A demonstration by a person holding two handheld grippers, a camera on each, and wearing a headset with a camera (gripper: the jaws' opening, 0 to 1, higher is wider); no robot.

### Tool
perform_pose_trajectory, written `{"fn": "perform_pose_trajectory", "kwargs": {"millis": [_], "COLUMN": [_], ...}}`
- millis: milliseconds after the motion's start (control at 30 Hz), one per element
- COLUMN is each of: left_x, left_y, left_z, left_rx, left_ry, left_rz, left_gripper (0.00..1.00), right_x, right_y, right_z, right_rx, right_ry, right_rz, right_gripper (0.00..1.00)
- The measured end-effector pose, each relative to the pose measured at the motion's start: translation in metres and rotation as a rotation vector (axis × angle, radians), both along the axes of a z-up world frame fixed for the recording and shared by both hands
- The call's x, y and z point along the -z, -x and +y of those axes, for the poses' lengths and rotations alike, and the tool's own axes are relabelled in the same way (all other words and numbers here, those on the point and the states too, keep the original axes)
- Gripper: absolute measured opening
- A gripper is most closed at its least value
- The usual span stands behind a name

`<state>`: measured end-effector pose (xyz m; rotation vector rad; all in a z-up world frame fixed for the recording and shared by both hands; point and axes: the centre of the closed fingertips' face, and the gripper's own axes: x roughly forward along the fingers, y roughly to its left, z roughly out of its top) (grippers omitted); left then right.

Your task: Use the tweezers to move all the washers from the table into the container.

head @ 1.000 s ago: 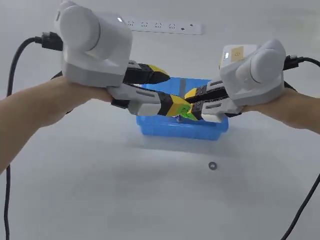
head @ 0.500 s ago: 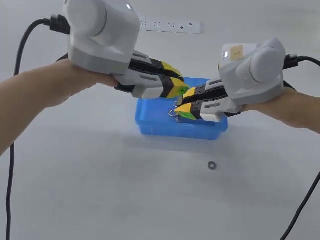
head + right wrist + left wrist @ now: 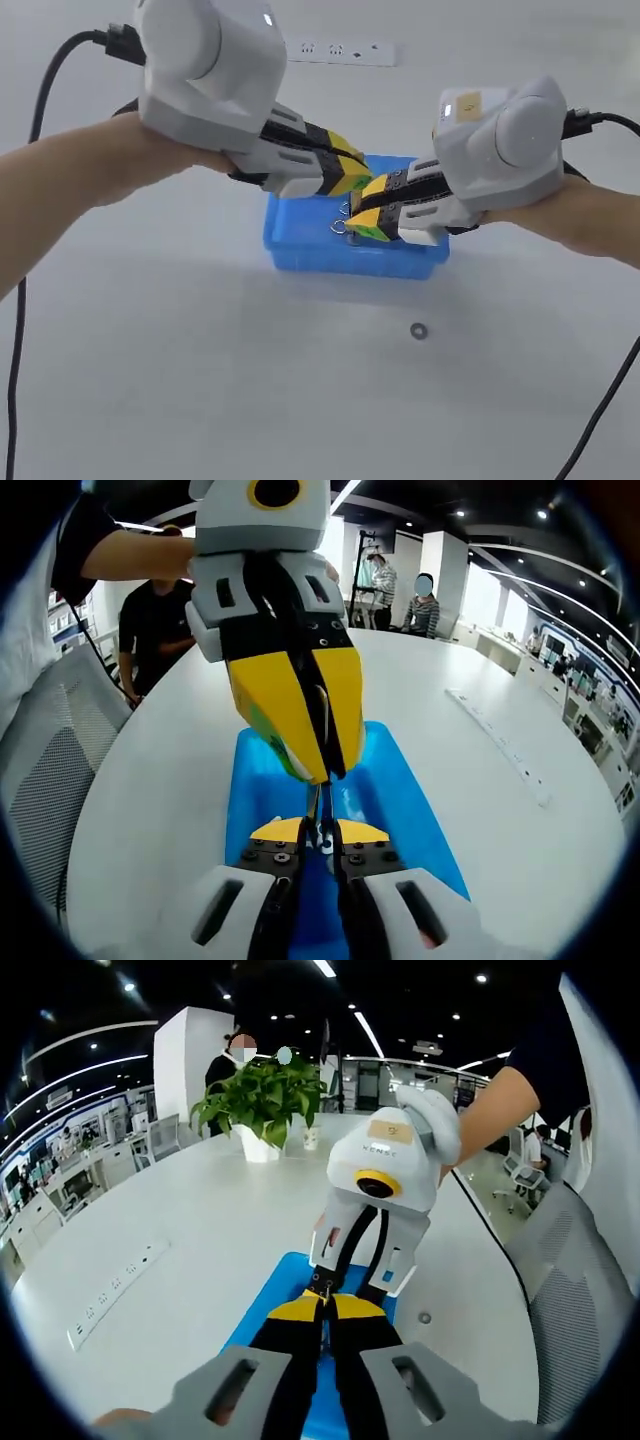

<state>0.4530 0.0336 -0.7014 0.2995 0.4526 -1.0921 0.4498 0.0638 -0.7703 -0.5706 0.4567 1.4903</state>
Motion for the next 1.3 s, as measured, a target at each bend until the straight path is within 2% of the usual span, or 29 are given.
{"fn": "perform_pose_trajectory", "kwargs": {"millis": [133, 233, 300, 400, 500, 633, 667, 767, 833, 933, 1000, 1167, 1300], "left_x": [-0.003, -0.010, -0.015, -0.018, -0.026, -0.036, -0.040, -0.048, -0.054, -0.065, -0.067, -0.066, -0.065], "left_y": [0.003, -0.001, -0.003, -0.009, -0.010, -0.009, -0.007, -0.004, 0.000, 0.012, 0.018, 0.038, 0.050], "left_z": [-0.003, -0.001, -0.002, 0.002, 0.002, 0.002, 0.002, 0.004, 0.002, -0.003, -0.005, -0.018, -0.026], "left_rx": [0.012, 0.008, 0.002, -0.001, 0.005, 0.004, 0.007, 0.012, 0.015, 0.017, 0.017, 0.033, 0.045], "left_ry": [-0.017, -0.014, -0.024, -0.036, -0.025, -0.031, -0.033, -0.036, -0.036, 0.003, 0.006, 0.003, 0.007], "left_rz": [-0.025, -0.050, -0.079, -0.098, -0.110, -0.131, -0.134, -0.153, -0.160, -0.158, -0.169, -0.167, -0.162], "left_gripper": [0.06, 0.06, 0.06, 0.06, 0.06, 0.06, 0.06, 0.06, 0.06, 0.06, 0.06, 0.06, 0.06], "right_x": [-0.002, -0.005, -0.010, -0.015, -0.019, -0.028, -0.033, -0.043, -0.048, -0.057, -0.063, -0.067, -0.067], "right_y": [0.001, -0.001, -0.002, -0.003, -0.004, 0.001, 0.004, 0.005, 0.009, 0.015, 0.021, 0.042, 0.055], "right_z": [0.000, -0.001, -0.001, -0.003, -0.006, -0.011, -0.011, -0.016, -0.020, -0.027, -0.033, -0.051, -0.067], "right_rx": [0.003, 0.011, 0.024, 0.038, 0.044, 0.050, 0.058, 0.073, 0.082, 0.109, 0.127, 0.143, 0.167], "right_ry": [-0.002, 0.002, -0.013, -0.015, -0.010, -0.027, -0.048, -0.062, -0.066, -0.084, -0.099, -0.108, -0.114], "right_rz": [-0.005, -0.025, -0.030, -0.031, -0.048, -0.026, 0.002, -0.005, -0.014, -0.029, -0.034, -0.031, -0.013], "right_gripper": [0.12, 0.14, 0.16, 0.21, 0.21, 0.27, 0.29, 0.33, 0.37, 0.45, 0.52, 0.56, 0.63]}}
